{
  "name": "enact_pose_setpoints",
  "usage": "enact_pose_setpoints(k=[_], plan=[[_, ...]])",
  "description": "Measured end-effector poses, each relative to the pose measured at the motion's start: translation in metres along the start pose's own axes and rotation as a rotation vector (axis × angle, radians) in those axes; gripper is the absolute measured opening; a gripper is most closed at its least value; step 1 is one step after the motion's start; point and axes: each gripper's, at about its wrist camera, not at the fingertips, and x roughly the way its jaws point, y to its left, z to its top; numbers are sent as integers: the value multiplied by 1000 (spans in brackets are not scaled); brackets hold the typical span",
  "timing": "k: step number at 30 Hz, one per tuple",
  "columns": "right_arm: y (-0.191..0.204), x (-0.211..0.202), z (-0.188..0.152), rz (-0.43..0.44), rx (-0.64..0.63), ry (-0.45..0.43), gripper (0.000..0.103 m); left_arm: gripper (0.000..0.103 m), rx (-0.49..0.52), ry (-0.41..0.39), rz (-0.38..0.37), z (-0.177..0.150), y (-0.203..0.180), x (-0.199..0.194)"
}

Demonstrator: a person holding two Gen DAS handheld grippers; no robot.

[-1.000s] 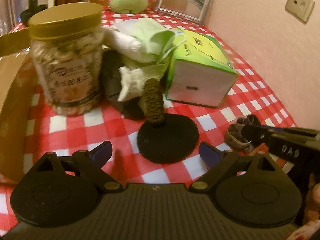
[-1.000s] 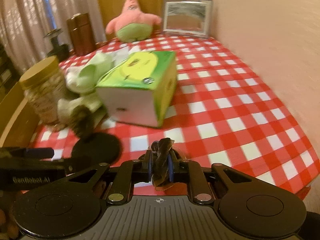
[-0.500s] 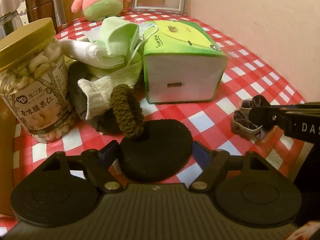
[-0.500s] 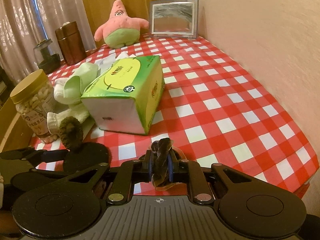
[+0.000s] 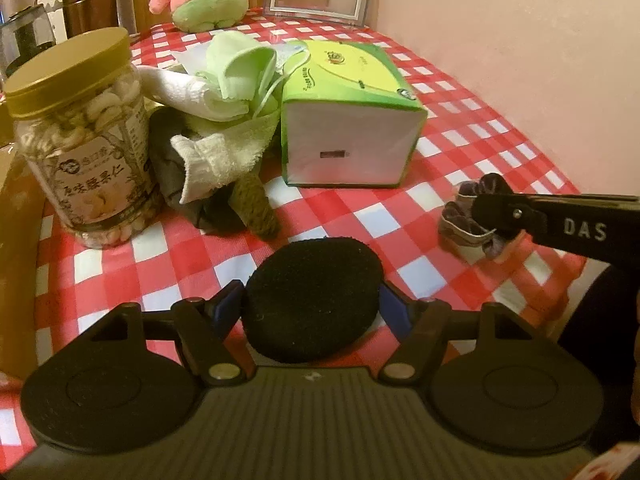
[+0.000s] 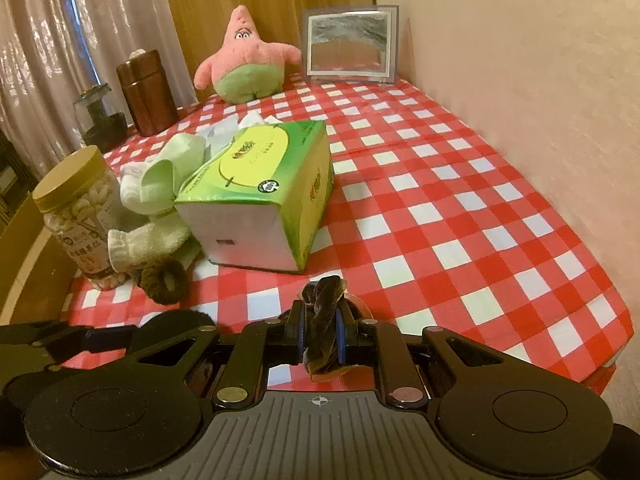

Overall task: Organize soft objects
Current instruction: 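Carry the slipper with the right gripper into the cardboard tray and release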

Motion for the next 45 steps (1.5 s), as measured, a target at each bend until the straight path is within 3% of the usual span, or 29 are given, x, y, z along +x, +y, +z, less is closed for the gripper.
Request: enact_pose_setpoints(k=[10,16,24,27,32,40,41,43,44,45], plan=[[19,-23,7,60,-28,-28,15,70,-69,-76,35,6,24,-51],[58,-36,22,215,-90,-51,15,70,-76,-133,111,16,60,-101],[159,-32,39,498,-209,-32,15,70,-125,-159,298,16,150,-167],[199,-22,39,552,-270,-22,15,70,-150,-137,352,10,185,-174],[254,8,32,592,-341,17,15,70,-189,-103,375,-7,235,-172],[287,54,17,596,-379,70,16,72,-243,-96,347,-23,274,-153],[290,59,16,597,-381,78,17,74,-248,-98,346,-25,277,-150],[294,66,15,594,-388,87,38,83,-254,-102,354,-27,282,-144],[294,68,14,593,-385,83,59,88,-256,-106,360,-28,283,-143],[293,67,14,599,-377,75,67,88,-259,-109,364,-28,285,-142]])
